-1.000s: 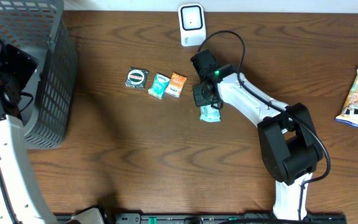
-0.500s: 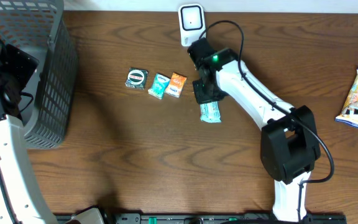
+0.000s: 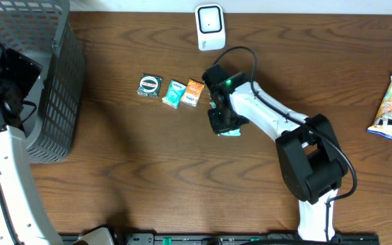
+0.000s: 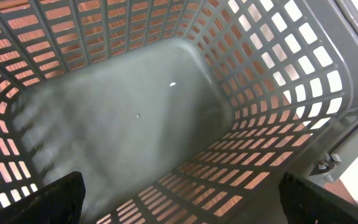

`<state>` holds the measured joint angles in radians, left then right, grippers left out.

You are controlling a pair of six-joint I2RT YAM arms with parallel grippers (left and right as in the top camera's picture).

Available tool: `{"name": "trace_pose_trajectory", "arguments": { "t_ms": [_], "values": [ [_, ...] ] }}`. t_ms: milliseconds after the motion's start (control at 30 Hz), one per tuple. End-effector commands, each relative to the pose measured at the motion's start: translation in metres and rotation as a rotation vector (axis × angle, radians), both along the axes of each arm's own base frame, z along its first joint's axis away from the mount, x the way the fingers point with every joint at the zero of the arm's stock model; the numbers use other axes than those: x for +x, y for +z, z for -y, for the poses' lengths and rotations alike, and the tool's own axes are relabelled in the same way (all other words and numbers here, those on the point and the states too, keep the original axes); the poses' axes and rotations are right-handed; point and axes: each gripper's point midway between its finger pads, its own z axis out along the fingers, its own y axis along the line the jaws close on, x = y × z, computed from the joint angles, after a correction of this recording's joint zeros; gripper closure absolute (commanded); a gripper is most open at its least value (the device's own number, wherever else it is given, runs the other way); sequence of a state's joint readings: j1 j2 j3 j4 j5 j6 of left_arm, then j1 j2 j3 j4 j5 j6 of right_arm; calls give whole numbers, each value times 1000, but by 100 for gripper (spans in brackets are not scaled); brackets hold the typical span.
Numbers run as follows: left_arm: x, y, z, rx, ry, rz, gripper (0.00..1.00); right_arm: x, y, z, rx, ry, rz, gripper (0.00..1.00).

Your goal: Scan the item barcode

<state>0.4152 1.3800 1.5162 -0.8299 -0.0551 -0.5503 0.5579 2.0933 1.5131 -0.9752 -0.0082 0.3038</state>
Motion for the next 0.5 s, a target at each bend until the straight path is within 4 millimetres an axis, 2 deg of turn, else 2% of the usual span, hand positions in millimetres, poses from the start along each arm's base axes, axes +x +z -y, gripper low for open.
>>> {"name": "trace_pose_trajectory", "arguments": {
  "t_ms": [0, 100, 267, 467],
  "values": [
    [-1, 2, -3, 5, 14, 4, 2, -17, -16, -11, 7, 26, -43, 96],
    [-1, 2, -3, 5, 14, 4, 2, -13, -14, -7, -41, 13, -6, 96],
    [-1, 2, -3, 5, 14, 4, 3, 0, -4, 3, -103, 9, 43, 90],
    [-1, 2, -3, 5, 14, 4, 2, 23, 31, 11, -193, 10, 128, 83]
  ]
}}
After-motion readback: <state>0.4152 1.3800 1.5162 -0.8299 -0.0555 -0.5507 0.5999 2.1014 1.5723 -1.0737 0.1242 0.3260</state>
